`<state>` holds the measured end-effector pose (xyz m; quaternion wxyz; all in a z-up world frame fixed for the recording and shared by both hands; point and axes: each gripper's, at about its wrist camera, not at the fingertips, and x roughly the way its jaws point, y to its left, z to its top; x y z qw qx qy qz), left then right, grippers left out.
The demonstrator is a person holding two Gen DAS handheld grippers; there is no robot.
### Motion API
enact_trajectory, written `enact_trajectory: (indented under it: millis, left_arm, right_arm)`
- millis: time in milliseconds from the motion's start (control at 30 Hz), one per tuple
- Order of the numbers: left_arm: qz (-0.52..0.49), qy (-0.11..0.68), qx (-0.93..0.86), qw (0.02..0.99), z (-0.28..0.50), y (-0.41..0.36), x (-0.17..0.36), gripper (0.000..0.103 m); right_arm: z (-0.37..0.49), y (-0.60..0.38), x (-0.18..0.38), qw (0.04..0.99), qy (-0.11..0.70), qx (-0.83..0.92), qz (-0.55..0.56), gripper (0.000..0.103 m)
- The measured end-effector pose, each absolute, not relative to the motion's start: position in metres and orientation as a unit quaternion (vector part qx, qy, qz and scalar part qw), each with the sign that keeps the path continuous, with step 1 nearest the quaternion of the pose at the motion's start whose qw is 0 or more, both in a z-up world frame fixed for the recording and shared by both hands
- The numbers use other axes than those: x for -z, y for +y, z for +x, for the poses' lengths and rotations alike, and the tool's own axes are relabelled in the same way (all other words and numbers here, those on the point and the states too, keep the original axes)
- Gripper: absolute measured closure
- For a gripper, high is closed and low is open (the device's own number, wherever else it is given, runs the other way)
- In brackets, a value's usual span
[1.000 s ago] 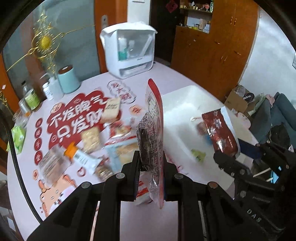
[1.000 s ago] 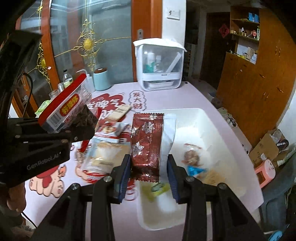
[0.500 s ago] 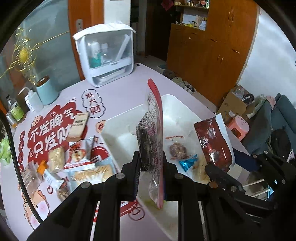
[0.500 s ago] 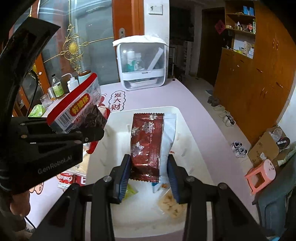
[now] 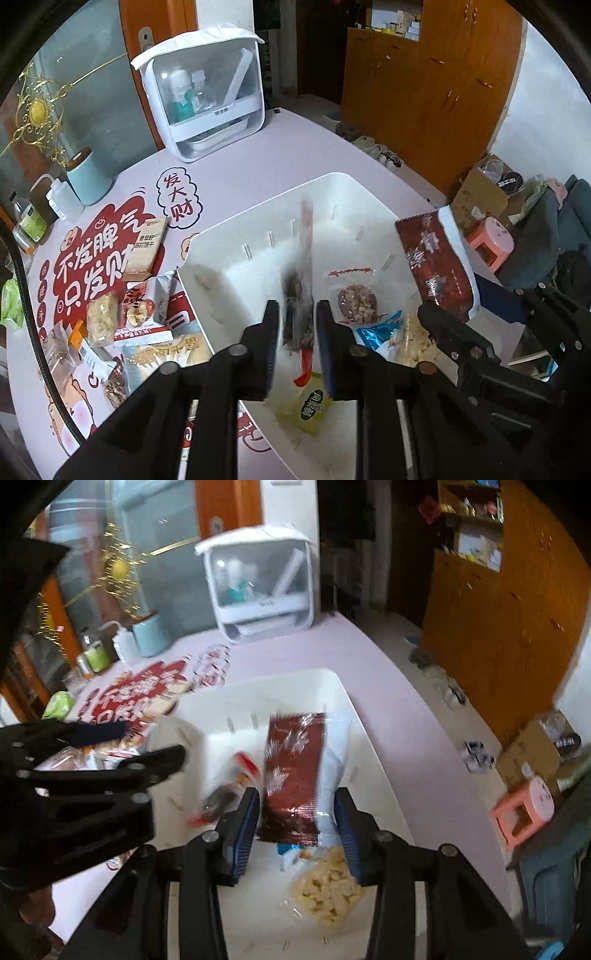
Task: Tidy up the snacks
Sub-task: 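Carry both snacks over the white tray and open both tools, then move both tools back over the snack pile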
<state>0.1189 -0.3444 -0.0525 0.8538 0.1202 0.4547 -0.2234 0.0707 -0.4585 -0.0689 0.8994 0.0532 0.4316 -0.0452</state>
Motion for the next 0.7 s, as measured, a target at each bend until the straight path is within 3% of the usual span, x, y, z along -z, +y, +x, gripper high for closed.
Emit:
enact_trajectory:
  millis: [33, 67, 133, 167, 700]
  left_arm:
    - [0.123, 0.454, 0.219, 0.855, 0.119, -0.345, 0.053, 0.054]
    - [0.132, 0.45, 0.201, 0.86, 0.12, -0.345, 0.054, 0.046]
    - [0.14, 0.445, 0.177, 0.867, 0.124, -0.342, 0.056, 0.016]
    - [0.134, 0.447, 0.182, 0.866, 0.124, -0.339, 0.056, 0.012]
    - [0.104, 0.454, 0.177, 0.867, 0.113, -0.309, 0.047, 0.011]
  right_arm:
    - [0.073, -0.46, 0.073, 0.895, 0.44, 0.044, 0.061, 0.049]
    - [0.075, -0.464, 0.076, 0.89, 0.447, 0.044, 0.073, 0.046]
    - [0.074, -0.466, 0.077, 0.889, 0.448, 0.043, 0.087, 0.045]
    - [0.075, -0.465, 0.077, 0.889, 0.447, 0.042, 0.085, 0.044]
    - [0.065, -0.451, 0.066, 0.896, 0.435, 0.029, 0.086, 0.044]
